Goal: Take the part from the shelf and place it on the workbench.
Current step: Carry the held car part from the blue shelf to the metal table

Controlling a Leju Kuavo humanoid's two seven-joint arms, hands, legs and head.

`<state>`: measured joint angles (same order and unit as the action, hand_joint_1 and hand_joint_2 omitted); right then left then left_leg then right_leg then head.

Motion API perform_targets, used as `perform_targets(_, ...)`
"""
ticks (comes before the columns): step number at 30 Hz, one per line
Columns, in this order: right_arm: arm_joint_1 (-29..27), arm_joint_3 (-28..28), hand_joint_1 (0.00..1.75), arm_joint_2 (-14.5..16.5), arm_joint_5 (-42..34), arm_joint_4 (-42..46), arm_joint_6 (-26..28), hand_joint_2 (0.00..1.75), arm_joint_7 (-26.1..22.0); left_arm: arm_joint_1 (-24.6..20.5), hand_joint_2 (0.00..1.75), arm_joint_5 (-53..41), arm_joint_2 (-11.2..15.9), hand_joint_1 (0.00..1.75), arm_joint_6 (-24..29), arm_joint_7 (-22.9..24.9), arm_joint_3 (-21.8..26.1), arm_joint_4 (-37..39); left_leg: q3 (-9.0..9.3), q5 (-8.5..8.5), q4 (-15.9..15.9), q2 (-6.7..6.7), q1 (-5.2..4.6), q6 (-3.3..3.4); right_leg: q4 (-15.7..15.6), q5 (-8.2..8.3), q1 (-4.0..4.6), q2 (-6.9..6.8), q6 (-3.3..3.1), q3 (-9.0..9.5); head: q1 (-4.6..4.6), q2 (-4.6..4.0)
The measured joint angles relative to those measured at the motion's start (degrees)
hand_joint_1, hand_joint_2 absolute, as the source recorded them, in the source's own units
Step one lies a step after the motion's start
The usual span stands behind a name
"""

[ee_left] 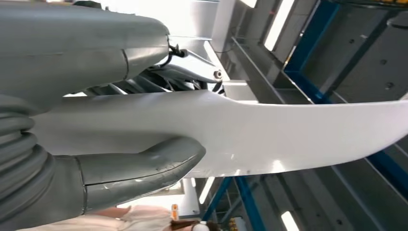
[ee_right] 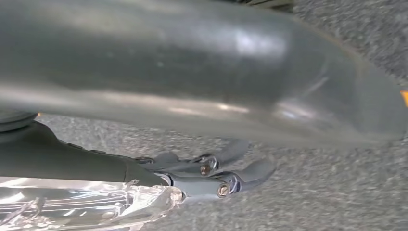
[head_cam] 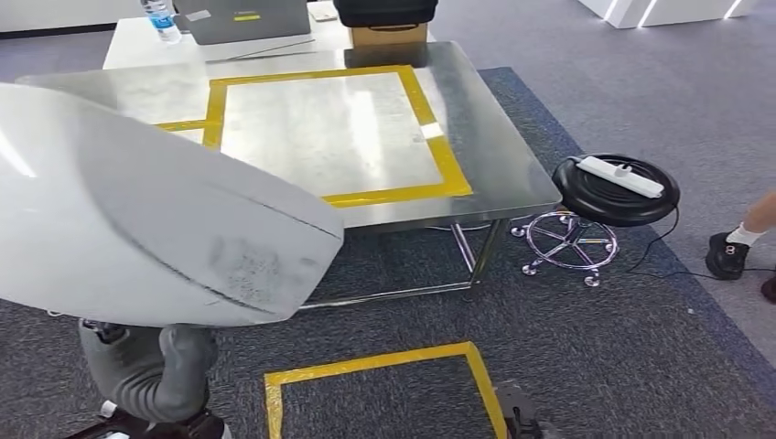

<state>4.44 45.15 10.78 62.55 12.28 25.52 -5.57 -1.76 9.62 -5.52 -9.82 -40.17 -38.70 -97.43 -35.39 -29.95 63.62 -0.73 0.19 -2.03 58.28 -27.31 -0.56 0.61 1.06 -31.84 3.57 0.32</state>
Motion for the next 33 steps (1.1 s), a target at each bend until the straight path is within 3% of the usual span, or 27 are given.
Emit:
perform_targets(2,-0.1,0.0,0.0,0.0,0.0,0.0,0.0,0.0,0.0,0.1,1.75,0.0,0.2,1.75,0.0,0.0,0.0,0.0,-5.29,-1.78,7.5,0.02,0.04,-0.27,0.0,-1.01,-0.02,-0.01,-0.16,1.1,-0.2,-0.01)
perform_targets(3,-0.2,0.0,0.0,0.0,0.0,0.0,0.0,0.0,0.1,0.2,1.75,0.0,0.2,1.75,0.0,0.0,0.0,0.0,-7.3,-1.43,9.5,0.03,0.03,-0.26,0.0,-1.49,0.0,-0.01,-0.16,1.78,-0.2,-0.01)
perform_targets(4,-0.3,0.0,0.0,0.0,0.0,0.0,0.0,0.0,0.1,0.2,1.75,0.0,0.3,1.75,0.0,0.0,0.0,0.0,-8.26,0.12,9.5,0.03,0.02,-0.16,0.0,-2.03,0.02,0.05,-0.12,2.62,-0.21,-0.01)
perform_targets(5,-0.3,0.0,0.0,0.0,0.0,0.0,0.0,0.0,0.1,0.2,1.75,0.0,0.3,1.75,0.0,0.0,0.0,0.0,-8.09,2.78,7.4,0.03,-0.02,0.05,0.1,-2.67,0.04,0.14,-0.01,3.64,-0.21,-0.01)
perform_targets(7,-0.3,0.0,0.0,0.0,0.0,0.0,0.0,0.0,0.2,0.2,1.75,0.1,0.3,1.75,-0.1,0.0,0.0,0.0,-5.9,8.5,0.4,0.04,-0.26,0.71,0.0,-4.28,0.17,0.34,0.37,5.46,-0.27,-0.01)
perform_targets(8,-0.3,0.1,0.0,0.0,0.0,0.0,0.0,0.0,0.2,0.2,1.75,0.1,0.4,1.75,-0.2,0.0,0.0,0.0,-4.79,9.83,-2.4,0.06,-0.39,1.05,0.0,-5.06,0.26,0.43,0.63,6.04,-0.35,-0.01)
perform_targets(9,-0.2,0.1,0.0,0.0,0.0,0.0,0.0,0.0,0.2,0.2,1.75,0.2,0.4,1.75,-0.2,0.0,-0.1,0.1,-4.13,10.1,-4.0,0.06,-0.53,1.37,-0.2,-5.64,0.31,0.44,0.87,6.39,-0.32,-0.01)
perform_targets(13,0.1,0.1,0.0,0.0,0.1,0.0,0.0,0.0,0.2,0.1,1.75,0.4,0.2,1.75,-0.3,0.0,-0.1,0.1,-3.0,8.58,-5.4,-0.05,-0.42,2.49,-1.3,-6.72,0.23,0.16,2.05,7.52,-0.11,-0.01)
perform_targets(15,0.3,0.1,0.0,0.0,0.1,0.0,0.0,0.0,0.1,0.0,1.75,0.4,0.2,1.75,-0.2,0.0,-0.2,0.1,-2.18,8.13,-6.0,0.07,-0.08,2.99,3.3,-8.86,0.2,0.02,2.55,5.21,0.08,-0.01)
perform_targets(17,0.2,0.1,0.0,0.0,0.0,0.0,0.0,0.0,0.1,0.0,1.75,0.4,0.2,1.75,0.1,0.0,-0.3,0.1,-1.6,7.49,-6.1,0.14,-0.04,3.28,11.6,-11.45,0.06,-0.06,2.98,-0.09,0.24,-0.01)
perform_targets(18,0.1,0.1,0.0,0.0,0.0,0.0,0.0,0.0,0.1,0.1,1.75,0.4,0.2,1.75,0.2,0.0,-0.3,0.1,-1.28,7.16,-6.1,0.09,-0.03,3.29,14.4,-11.63,-0.02,-0.07,3.13,-2.43,0.27,-0.01)
perform_targets(19,0.0,0.1,0.0,0.0,0.0,0.0,0.0,0.0,0.1,0.1,1.75,0.5,0.2,1.75,0.3,0.0,-0.3,0.1,-0.91,6.84,-6.0,0.01,-0.01,3.23,15.1,-10.53,-0.09,-0.08,3.23,-3.83,0.3,-0.01)
perform_targets(20,0.0,0.1,0.0,0.0,0.0,0.0,0.0,0.0,0.1,0.1,1.75,0.5,0.2,1.75,0.3,0.0,-0.3,0.1,-0.46,6.54,-6.0,-0.08,0.03,3.1,13.5,-8.26,-0.16,-0.1,3.3,-4.14,0.33,-0.01)
perform_targets(22,0.0,0.1,0.0,0.0,0.0,0.0,0.0,0.0,0.1,0.1,1.75,0.6,0.2,1.75,0.4,0.0,-0.3,0.1,0.6,5.87,-6.0,-0.2,0.07,2.59,6.3,-2.59,-0.29,-0.12,3.49,-2.39,0.32,-0.01)
perform_targets(24,0.1,0.1,0.0,0.0,0.0,0.0,0.0,0.0,0.2,0.1,1.75,0.6,0.1,1.75,0.5,0.0,-0.3,0.1,1.18,5.39,-5.9,-0.29,-0.06,1.92,1.1,0.19,-0.28,0.05,3.08,-0.65,0.25,-0.01)
perform_targets(27,0.2,0.1,0.0,0.0,0.1,-0.1,-0.1,0.0,0.3,0.1,1.75,0.6,0.1,1.75,0.6,0.0,-0.3,0.1,1.23,5.48,-6.3,-0.32,-0.04,0.95,0.3,0.45,-0.11,0.24,1.7,-0.51,0.04,-0.01)
perform_targets(29,0.2,0.1,0.0,0.0,0.1,-0.1,-0.1,0.0,0.2,0.1,1.75,0.7,0.1,1.75,0.7,0.0,-0.3,0.1,0.49,4.21,-4.6,-0.17,0.05,0.31,0.1,0.74,-0.24,0.2,0.88,-0.5,-0.1,-0.01)
perform_targets(32,0.2,0.1,0.0,0.0,0.1,-0.1,0.0,0.0,0.2,0.1,1.75,0.7,0.2,1.75,0.7,0.0,-0.3,0.1,-4.3,-1.03,5.4,-0.03,0.11,-0.21,0.0,0.8,-0.31,0.03,0.34,-0.56,-0.24,-0.01)
perform_targets(33,0.2,0.1,0.0,0.0,0.1,-0.1,0.0,0.0,0.2,0.2,1.75,0.7,0.2,1.75,0.7,0.0,-0.3,0.1,-5.85,-2.01,8.5,-0.02,0.12,-0.25,0.0,0.78,-0.29,-0.02,0.31,-0.58,-0.23,-0.01)
